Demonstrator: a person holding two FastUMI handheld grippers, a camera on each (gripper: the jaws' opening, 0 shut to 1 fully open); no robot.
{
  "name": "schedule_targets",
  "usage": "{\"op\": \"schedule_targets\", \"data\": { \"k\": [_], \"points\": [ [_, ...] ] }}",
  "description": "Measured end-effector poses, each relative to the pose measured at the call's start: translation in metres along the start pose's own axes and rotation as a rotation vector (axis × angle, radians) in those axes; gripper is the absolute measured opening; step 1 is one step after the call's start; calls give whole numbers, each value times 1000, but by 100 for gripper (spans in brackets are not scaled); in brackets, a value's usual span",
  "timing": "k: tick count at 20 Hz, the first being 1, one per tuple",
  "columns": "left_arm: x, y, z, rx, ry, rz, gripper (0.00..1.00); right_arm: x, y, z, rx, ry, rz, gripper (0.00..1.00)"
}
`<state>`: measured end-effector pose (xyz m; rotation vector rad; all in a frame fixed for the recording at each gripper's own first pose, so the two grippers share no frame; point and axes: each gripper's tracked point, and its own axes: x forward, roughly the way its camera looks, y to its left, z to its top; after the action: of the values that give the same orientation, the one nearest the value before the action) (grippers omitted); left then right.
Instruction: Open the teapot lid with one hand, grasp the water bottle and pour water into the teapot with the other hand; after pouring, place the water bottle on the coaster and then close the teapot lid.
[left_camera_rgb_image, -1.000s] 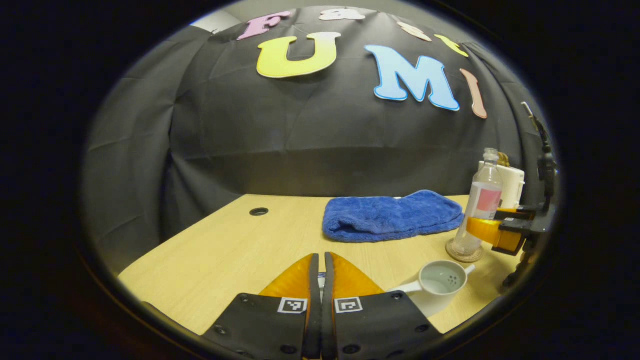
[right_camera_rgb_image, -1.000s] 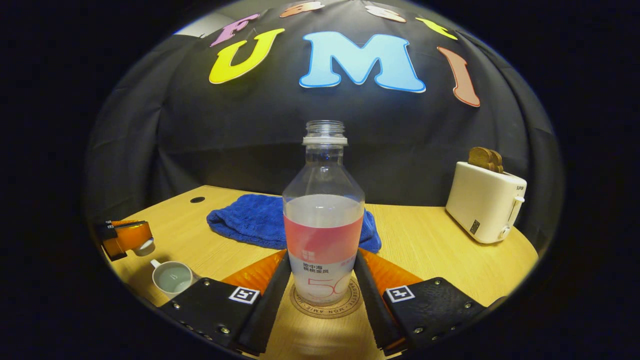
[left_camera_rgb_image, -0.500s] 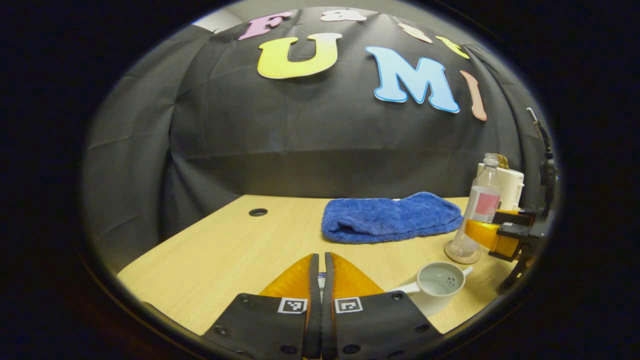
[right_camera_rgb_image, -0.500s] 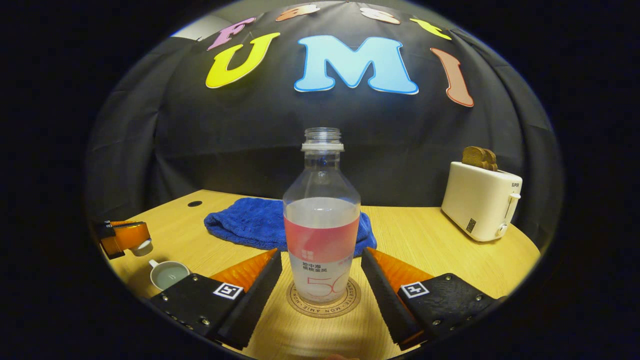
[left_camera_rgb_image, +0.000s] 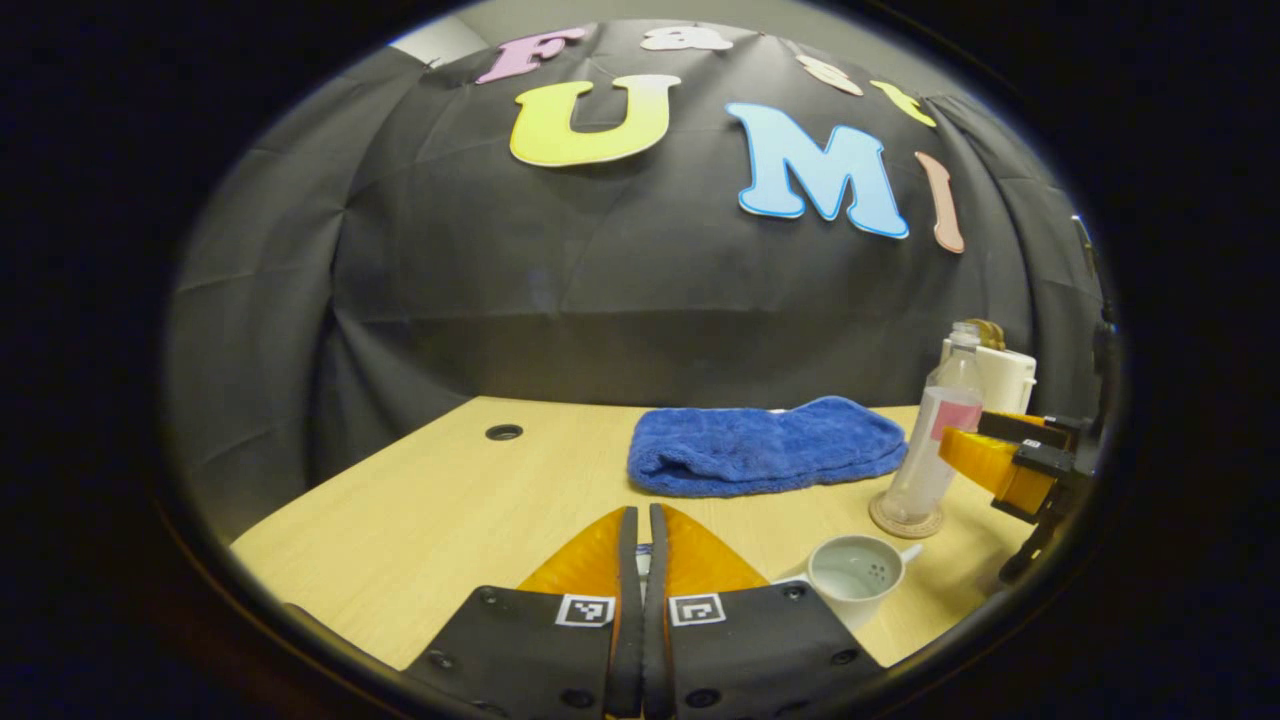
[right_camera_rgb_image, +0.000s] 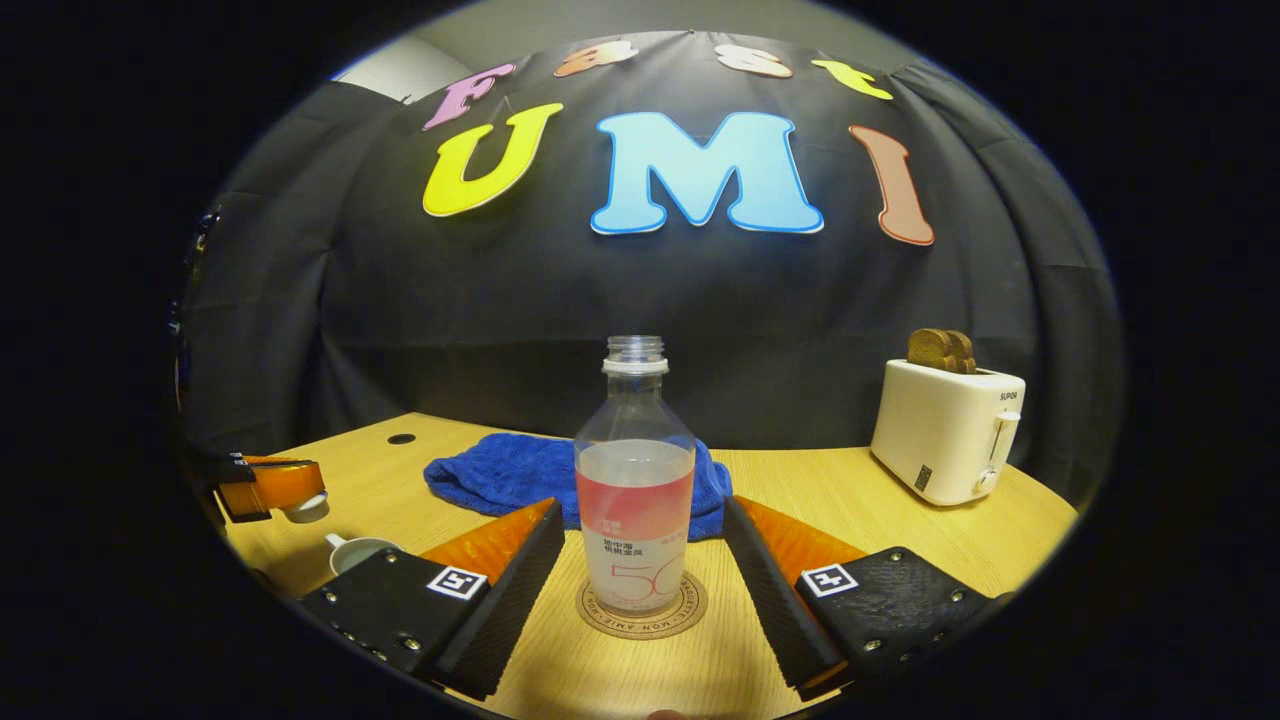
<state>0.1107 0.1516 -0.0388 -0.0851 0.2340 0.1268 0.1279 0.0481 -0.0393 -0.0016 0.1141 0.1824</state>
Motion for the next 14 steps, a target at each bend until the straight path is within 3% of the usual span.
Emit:
{"op": "schedule_targets", "data": {
  "k": [14],
  "points": [
    [-7,-69,12,13,-38,-163,6,-5,-9,0,-7,-12,-13,98]
  ]
}}
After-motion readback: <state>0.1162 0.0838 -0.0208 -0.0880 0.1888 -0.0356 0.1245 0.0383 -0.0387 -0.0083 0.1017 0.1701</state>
